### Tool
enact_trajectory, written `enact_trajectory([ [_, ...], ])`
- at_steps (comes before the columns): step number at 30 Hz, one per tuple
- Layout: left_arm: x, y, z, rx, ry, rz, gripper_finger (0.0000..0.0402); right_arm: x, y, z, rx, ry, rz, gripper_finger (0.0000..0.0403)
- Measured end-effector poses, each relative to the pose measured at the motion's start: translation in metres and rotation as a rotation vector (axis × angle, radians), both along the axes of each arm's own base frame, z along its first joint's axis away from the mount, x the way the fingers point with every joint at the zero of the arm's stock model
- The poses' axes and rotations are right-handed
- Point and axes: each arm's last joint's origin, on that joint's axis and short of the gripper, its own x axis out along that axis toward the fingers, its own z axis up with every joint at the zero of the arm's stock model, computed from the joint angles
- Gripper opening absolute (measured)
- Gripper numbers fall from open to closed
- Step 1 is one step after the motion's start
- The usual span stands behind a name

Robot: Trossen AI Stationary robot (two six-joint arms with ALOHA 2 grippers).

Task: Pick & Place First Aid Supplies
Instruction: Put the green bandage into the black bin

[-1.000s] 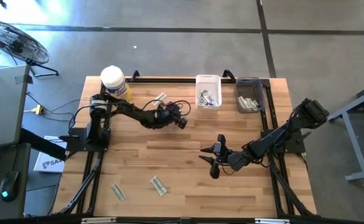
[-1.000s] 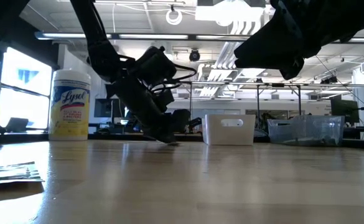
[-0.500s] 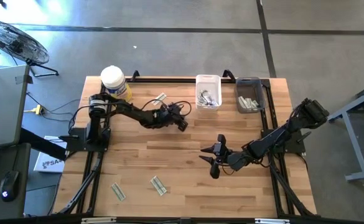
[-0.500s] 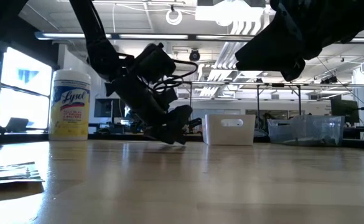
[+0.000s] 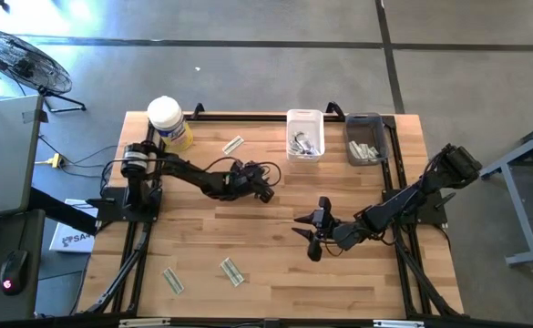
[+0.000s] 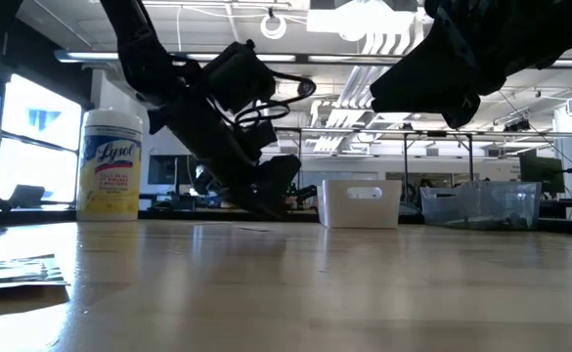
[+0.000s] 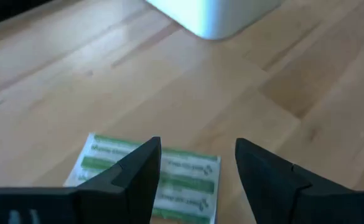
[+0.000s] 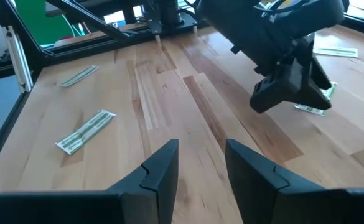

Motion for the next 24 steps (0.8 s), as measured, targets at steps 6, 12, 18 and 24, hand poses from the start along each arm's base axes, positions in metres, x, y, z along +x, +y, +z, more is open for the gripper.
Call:
enact_trajectory([
  [6, -0.005, -0.002, -0.005, -0.021, 0.045, 0.033, 0.0202, 0.0, 0.0, 0.0, 0.004, 0.0, -0.001, 0.0126],
  [12, -0.008, 0.001, -0.011, -0.052, 0.077, 0.058, 0.0202, 0.0, 0.0, 0.0, 0.004, 0.0, -0.001, 0.0126],
  [18, -0.003, 0.0, -0.018, -0.093, 0.05, 0.038, 0.0202, 0.0, 0.0, 0.0, 0.021, -0.004, -0.007, 0.0126],
  [24, -0.002, 0.0, -0.035, -0.115, 0.053, 0.069, 0.0173, 0.0, 0.0, -0.001, 0.019, 0.001, -0.007, 0.0126],
])
